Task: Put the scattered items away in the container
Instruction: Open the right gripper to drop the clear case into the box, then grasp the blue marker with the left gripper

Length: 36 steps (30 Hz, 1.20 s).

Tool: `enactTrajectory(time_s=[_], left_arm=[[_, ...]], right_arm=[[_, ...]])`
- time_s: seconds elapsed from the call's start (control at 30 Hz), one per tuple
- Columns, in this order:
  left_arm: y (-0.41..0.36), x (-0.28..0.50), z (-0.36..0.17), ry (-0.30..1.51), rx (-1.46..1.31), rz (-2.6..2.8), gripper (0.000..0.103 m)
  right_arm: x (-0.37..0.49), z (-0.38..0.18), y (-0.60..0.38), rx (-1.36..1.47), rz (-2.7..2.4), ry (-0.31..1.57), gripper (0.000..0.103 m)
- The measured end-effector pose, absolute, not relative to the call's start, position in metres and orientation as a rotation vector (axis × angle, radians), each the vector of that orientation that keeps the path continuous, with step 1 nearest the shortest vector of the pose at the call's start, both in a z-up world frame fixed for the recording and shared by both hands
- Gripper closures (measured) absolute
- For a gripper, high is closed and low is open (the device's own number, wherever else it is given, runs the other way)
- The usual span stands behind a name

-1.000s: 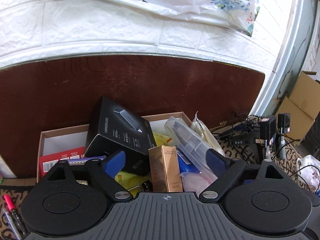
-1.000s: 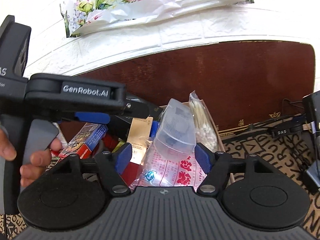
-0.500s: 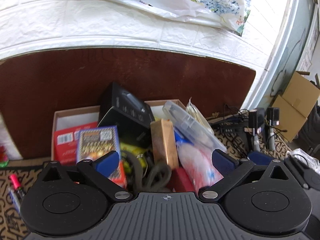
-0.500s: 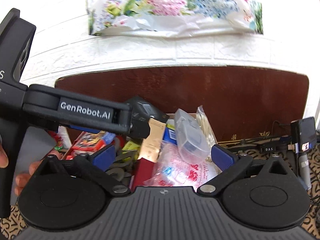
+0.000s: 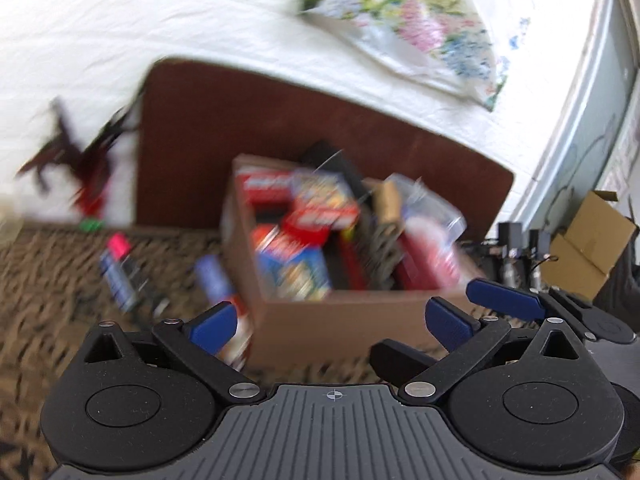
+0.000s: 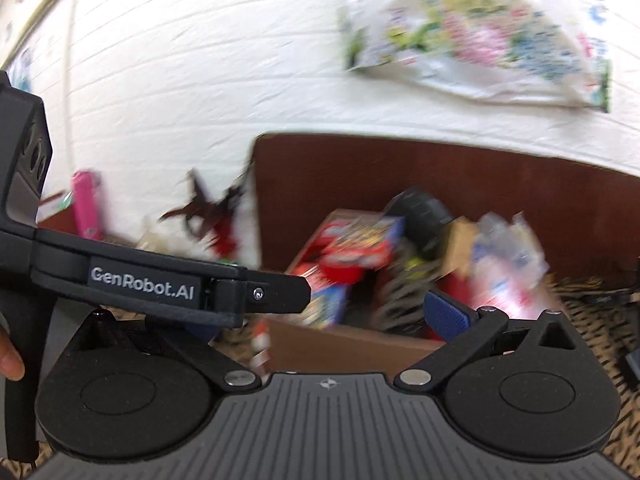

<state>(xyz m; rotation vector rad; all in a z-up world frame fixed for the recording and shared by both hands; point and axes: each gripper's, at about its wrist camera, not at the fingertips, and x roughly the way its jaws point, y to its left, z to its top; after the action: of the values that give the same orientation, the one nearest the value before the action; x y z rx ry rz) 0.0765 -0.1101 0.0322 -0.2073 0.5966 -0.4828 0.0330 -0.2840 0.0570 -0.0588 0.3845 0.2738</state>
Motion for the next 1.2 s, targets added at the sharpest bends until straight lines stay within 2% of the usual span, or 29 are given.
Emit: enactTrajectory(time_s=[0.23,0.67,0.77,0.83,0.9,1.07,1.2], left_arm=[[-0.052,0.056,-0.018,0.686,-0.259,-0.385,0.000],[0.014,0.111,-0.045,0.727,-0.366,-0.240,0.000],[0.015,0.136,-0.054,0.752,-0.345,-0.244,0.003],[0.015,0.153,-0.060,0.771,-0.340,-0.254,0.007],[0.014,0.169,-0.066,0.790,-0.334,-0.262,0.010],[0.008,0.202,-0.076,0.798,-0.315,-0.261,0.017],[-0.005,0.220,-0.079,0.781,-0.292,-0.262,0.025]], right_arm=[[0.020,0.004,-0.217,-0.136,0.358,0.491,0.000],[0.063,-0.029,-0.164,-0.106,0.432,0.577,0.002],[0.082,-0.040,-0.156,-0.113,0.435,0.604,0.010],[0.096,-0.048,-0.150,-0.129,0.437,0.628,0.020],[0.109,-0.057,-0.145,-0.147,0.436,0.657,0.036],[0.135,-0.074,-0.138,-0.182,0.428,0.692,0.045],[0.145,-0.081,-0.136,-0.191,0.417,0.689,0.045]])
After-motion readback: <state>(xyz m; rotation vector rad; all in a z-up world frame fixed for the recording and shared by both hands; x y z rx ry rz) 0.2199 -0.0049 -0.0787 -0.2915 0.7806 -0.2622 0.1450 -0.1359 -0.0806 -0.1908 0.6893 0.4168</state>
